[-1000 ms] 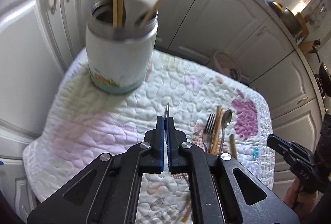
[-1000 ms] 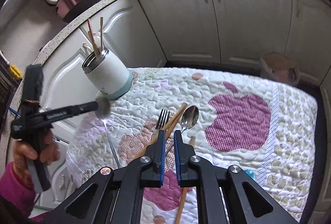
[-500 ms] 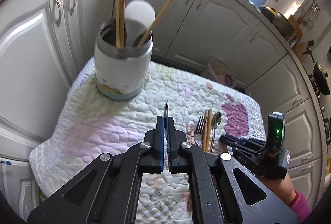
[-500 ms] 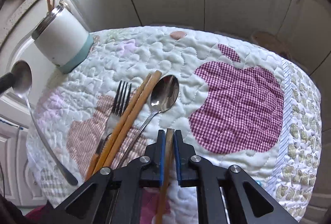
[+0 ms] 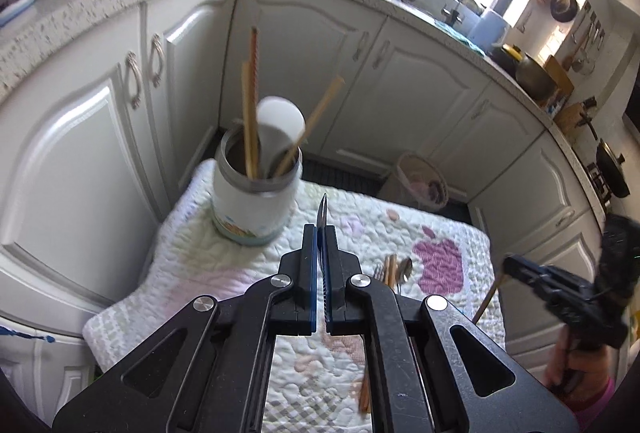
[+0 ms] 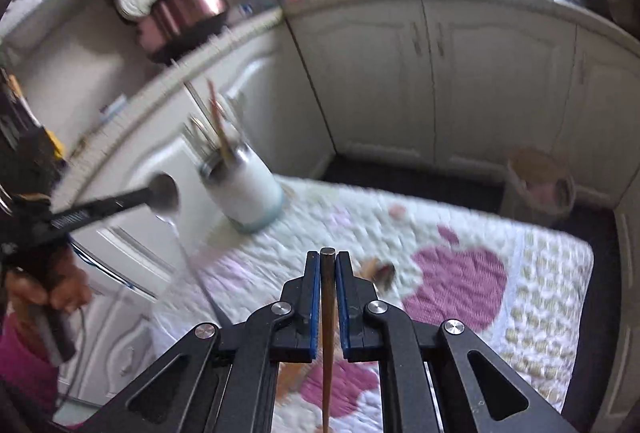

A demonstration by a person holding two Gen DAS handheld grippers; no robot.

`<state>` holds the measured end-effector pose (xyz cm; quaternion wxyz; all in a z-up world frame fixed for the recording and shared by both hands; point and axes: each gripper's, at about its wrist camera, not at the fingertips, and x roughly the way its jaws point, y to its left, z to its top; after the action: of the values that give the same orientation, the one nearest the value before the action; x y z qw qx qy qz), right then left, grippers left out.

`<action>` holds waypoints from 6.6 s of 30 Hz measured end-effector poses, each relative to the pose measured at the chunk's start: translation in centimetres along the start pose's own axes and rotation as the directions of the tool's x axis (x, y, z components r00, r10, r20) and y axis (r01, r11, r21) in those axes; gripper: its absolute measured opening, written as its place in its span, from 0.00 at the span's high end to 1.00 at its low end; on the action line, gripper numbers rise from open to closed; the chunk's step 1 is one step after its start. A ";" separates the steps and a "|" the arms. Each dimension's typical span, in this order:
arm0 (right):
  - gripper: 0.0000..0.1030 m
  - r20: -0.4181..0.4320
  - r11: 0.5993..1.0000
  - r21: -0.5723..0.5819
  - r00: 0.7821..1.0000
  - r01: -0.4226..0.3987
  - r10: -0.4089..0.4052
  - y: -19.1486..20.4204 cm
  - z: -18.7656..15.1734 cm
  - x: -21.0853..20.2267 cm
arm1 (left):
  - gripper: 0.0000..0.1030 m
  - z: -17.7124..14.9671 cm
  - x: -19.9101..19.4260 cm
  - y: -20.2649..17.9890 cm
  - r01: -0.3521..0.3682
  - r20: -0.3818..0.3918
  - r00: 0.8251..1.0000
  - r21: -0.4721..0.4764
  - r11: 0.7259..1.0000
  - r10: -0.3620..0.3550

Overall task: Organize utensils
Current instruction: 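Carry the spoon and chopstick over the white jar with both tools, then lower spoon and chopstick into the jar and open both tools, then move both tools back over the remaining fork, spoon and chopsticks, then close left tool on the silver fork while right tool grasps the silver spoon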

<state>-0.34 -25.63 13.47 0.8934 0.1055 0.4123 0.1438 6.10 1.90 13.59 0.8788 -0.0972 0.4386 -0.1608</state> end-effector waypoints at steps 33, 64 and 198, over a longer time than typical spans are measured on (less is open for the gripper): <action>0.94 0.167 0.968 -0.249 0.982 -0.044 0.087 14.7 17.6 1.5 | 0.99 12.2 -0.2 5.0 -0.208 0.183 0.960 -0.041 0.977 0.212; 0.93 0.055 0.983 -0.174 0.996 -0.056 0.066 12.2 16.6 10.8 | 0.99 11.1 6.1 5.1 -0.361 0.180 0.919 0.034 0.932 0.350; 0.61 -0.264 0.988 0.121 0.962 0.099 -0.064 -9.0 -5.7 15.7 | 0.96 -6.4 19.4 -3.0 0.115 -0.344 0.937 0.147 0.982 -0.059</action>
<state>6.54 -28.26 -4.01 0.8280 0.1281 0.5382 0.0916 11.32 -8.17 -3.65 0.7875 -0.0145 0.5633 -0.2496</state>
